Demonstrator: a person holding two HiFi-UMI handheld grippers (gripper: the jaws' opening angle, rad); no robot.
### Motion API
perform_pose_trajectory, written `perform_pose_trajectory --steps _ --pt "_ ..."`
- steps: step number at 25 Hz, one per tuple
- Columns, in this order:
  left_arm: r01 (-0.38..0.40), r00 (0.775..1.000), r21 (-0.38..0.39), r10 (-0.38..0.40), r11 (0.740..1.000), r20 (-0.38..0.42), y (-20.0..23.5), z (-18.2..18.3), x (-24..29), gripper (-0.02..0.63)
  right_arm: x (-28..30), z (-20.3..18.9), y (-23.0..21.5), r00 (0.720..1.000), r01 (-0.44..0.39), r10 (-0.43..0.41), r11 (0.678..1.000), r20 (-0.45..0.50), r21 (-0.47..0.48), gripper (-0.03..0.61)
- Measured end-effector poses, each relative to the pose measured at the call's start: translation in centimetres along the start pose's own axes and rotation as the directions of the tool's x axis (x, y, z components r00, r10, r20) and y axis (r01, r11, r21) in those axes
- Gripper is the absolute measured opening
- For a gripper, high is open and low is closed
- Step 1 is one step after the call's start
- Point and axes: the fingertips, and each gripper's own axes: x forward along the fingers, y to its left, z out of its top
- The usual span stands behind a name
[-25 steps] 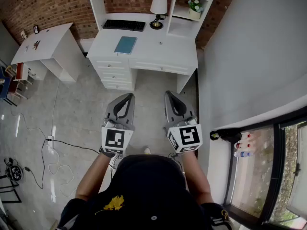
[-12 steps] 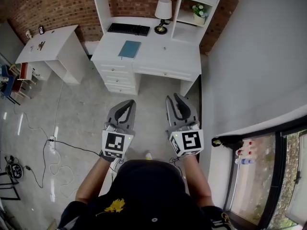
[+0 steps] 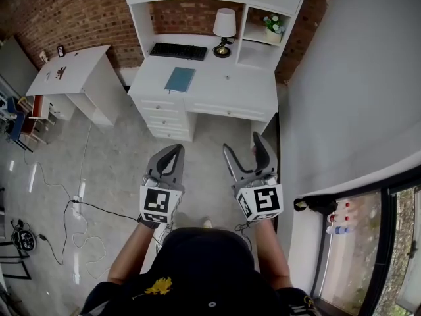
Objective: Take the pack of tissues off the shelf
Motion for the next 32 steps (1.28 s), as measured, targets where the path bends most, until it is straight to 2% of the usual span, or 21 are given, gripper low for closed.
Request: perform_pose_trajectory --steps 3,8,12,18,25,32 --pt "-0.009 1.000 0.015 0.009 1.000 0.000 0.4 0.5 0.3 0.014 0.3 -0.1 -0.7 1.000 0.003 -0.004 1.000 0.004 0.025 0.293" --pt "-0.043 0.999 -0.019 0.043 0.999 -0.001 1.4 1.1 1.6 0.014 2.0 -1.4 -1.8 1.000 -0.012 0.013 0.998 -0.022 0.059 0.292" --pt "-0.045 0.999 -0.001 0.045 0.999 -0.026 3.2 0.1 2.8 0.014 4.8 -3.2 -1.7 0.998 -0.023 0.028 0.996 -0.061 0.082 0.291" --pt "-0.048 0.998 -0.039 0.046 0.998 -0.045 7.7 -1.7 7.5 0.014 9.4 -3.9 -2.3 0.995 -0.020 0.027 0.997 -0.095 0.070 0.291" --pt "-0.039 0.999 -0.059 0.040 0.997 0.009 13.8 -0.1 14.1 0.014 16.3 -3.0 -5.3 0.994 0.026 -0.020 0.998 -0.110 0.054 0.291" --pt "-0.034 0.998 -0.088 0.039 0.996 0.048 20.3 0.7 19.0 0.014 23.7 -1.6 -5.9 0.993 0.038 -0.037 0.999 -0.109 0.011 0.291"
